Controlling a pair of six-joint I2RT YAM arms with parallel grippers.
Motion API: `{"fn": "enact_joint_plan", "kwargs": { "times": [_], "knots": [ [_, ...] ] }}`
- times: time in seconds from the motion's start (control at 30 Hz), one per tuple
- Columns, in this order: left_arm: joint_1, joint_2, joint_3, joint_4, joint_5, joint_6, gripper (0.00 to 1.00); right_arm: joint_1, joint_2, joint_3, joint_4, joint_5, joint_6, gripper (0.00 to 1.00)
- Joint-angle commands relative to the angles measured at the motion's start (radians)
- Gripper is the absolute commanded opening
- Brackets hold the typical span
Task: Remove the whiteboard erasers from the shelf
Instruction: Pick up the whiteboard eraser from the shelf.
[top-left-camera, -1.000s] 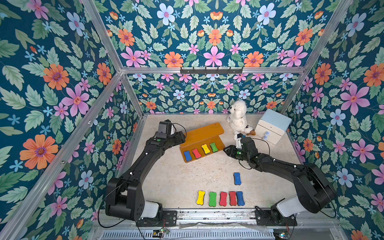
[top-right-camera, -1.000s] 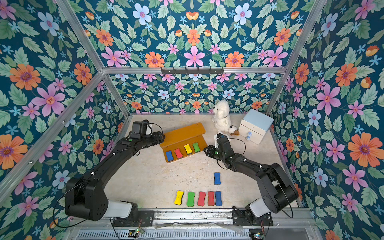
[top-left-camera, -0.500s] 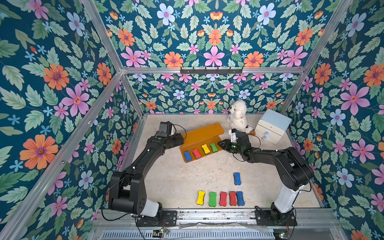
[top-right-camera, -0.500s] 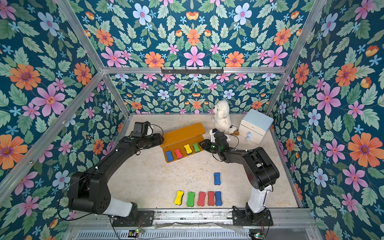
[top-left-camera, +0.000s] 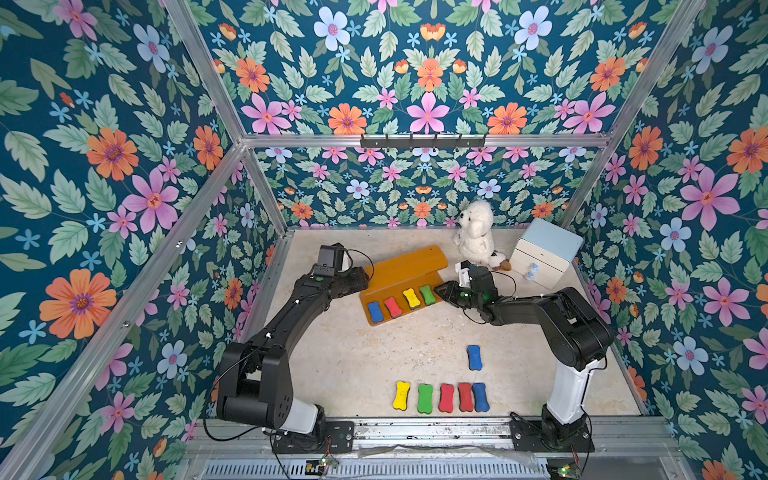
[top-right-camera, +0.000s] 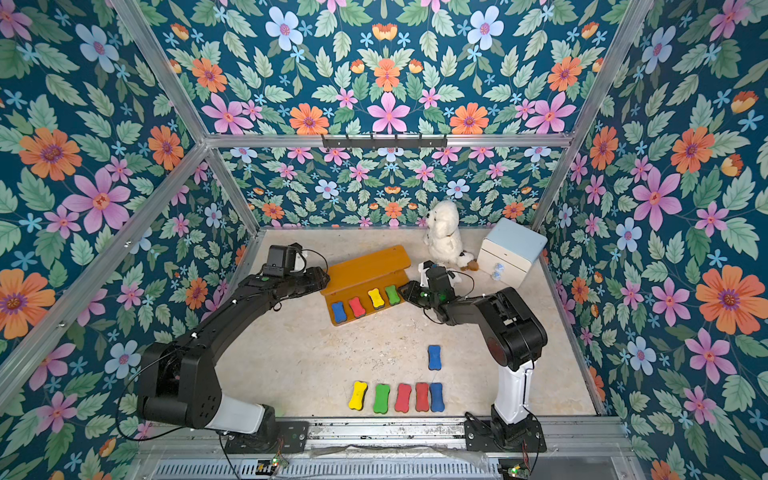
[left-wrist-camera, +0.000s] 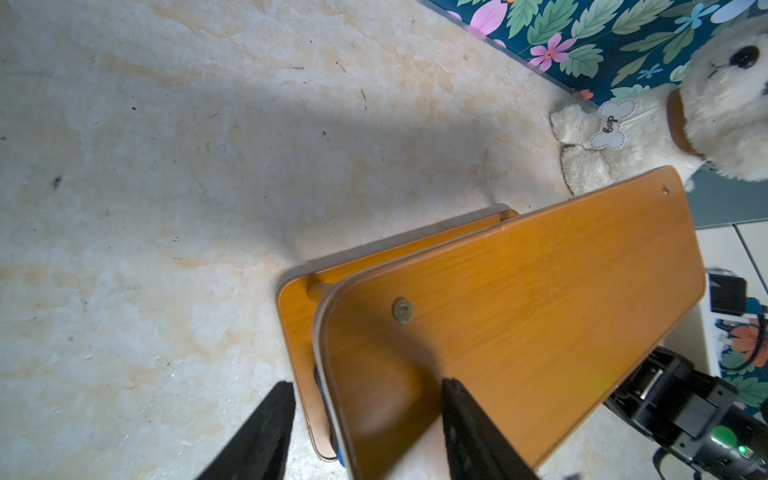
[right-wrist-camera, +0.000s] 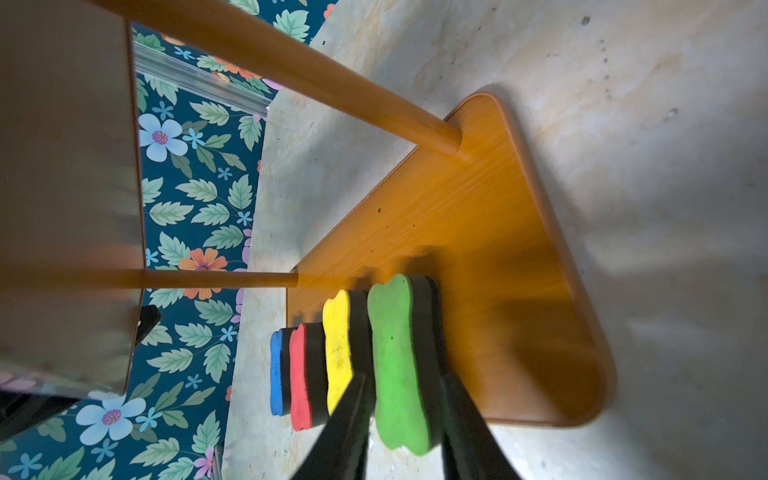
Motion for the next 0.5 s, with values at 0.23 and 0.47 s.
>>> {"fn": "enact_joint_plan", "kwargs": {
  "times": [0.23,0.47],
  "knots": [
    [0.003,0.0,-0.01,-0.031,0.025,0.011,0.61,0.024,0.035,0.029,0.029,0.01,0.003,0.33],
    [0.001,-0.009,-0.019,-0.024,0.037,0.012,0.61,0.03,0.052,0.044,0.01,0.03,-0.004,0.34]
  ]
}}
